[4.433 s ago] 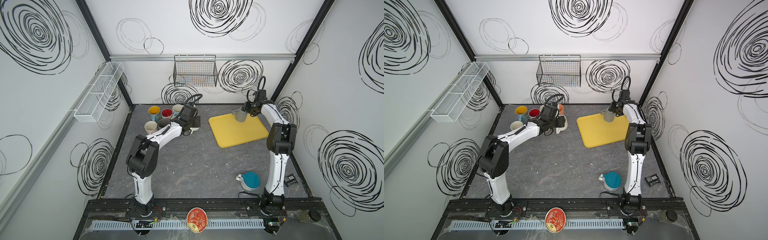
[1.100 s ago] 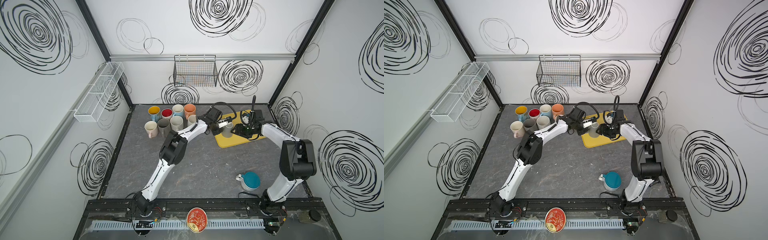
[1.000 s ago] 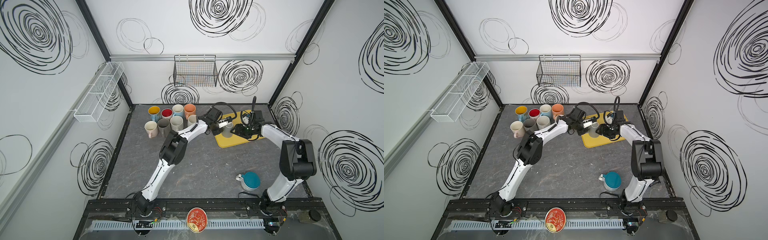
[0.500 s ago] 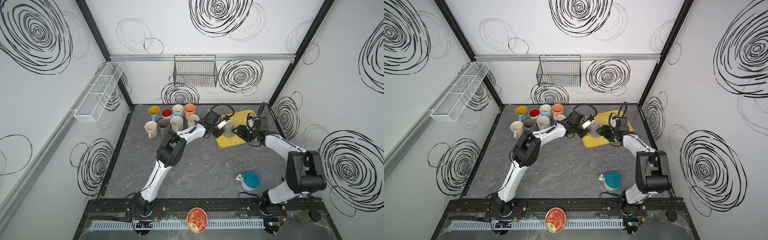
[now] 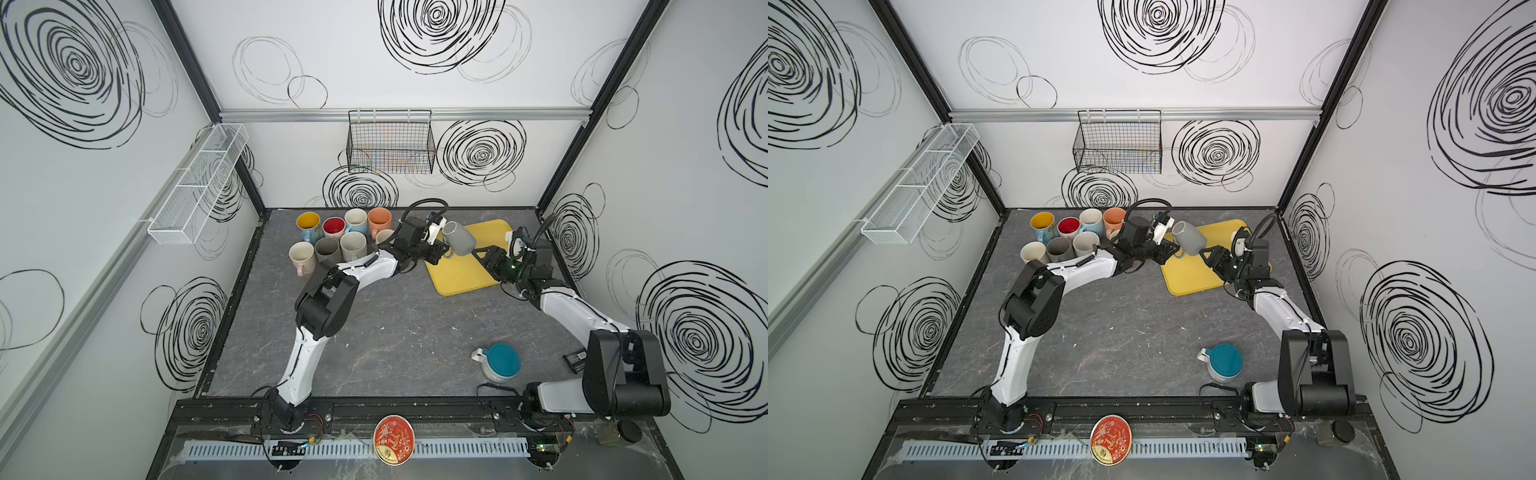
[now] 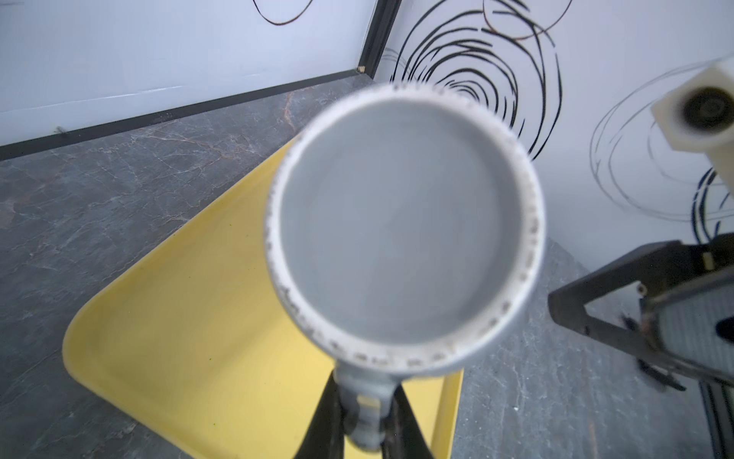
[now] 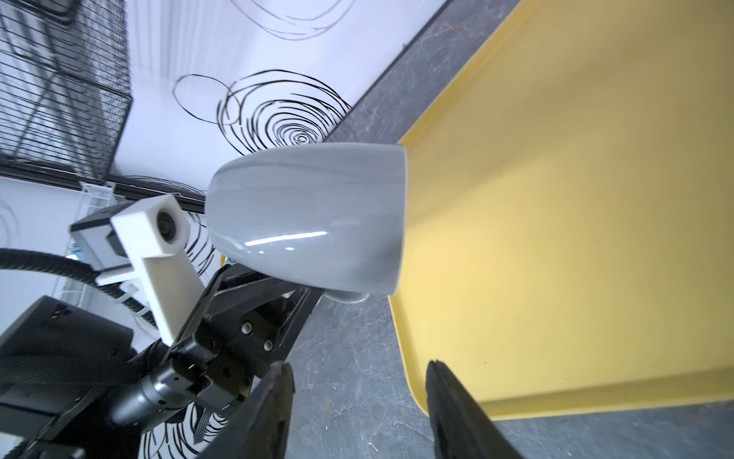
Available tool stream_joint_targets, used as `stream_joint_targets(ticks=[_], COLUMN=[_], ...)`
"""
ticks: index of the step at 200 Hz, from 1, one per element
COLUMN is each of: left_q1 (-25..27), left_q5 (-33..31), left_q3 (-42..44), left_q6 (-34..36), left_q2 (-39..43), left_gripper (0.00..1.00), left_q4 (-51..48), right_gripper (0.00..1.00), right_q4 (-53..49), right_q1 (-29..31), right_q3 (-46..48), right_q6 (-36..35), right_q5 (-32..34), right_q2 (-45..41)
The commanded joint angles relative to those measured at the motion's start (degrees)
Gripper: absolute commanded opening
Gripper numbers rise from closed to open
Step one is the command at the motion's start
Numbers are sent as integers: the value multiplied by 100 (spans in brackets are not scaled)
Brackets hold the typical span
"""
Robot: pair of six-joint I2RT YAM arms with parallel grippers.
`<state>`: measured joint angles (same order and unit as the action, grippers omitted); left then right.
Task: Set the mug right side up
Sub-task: 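Rotate the grey mug upright with the left gripper while the right releases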
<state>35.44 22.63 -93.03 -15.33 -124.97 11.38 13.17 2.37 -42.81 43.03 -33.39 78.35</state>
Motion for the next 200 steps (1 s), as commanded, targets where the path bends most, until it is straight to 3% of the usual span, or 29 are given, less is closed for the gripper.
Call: stream_joint_targets(ticks=[1, 84, 200], left_q1=[-110, -371, -401], left_q5=[330, 732, 996], left_q3=[136, 758, 1441], left_q6=[-1005, -3288, -4539], left_q2=[619, 1042, 1407], left_gripper=[0, 0, 0], left_q4=[1705, 3971, 5322], right_gripper=[58, 58, 60], right_q4=[888, 1839, 1917], right_q1=[67, 557, 841], right_q3=[129, 8, -718], right_q6=[223, 219, 311], right_q5=[-168, -404, -742], right_q2=[-332, -453, 109])
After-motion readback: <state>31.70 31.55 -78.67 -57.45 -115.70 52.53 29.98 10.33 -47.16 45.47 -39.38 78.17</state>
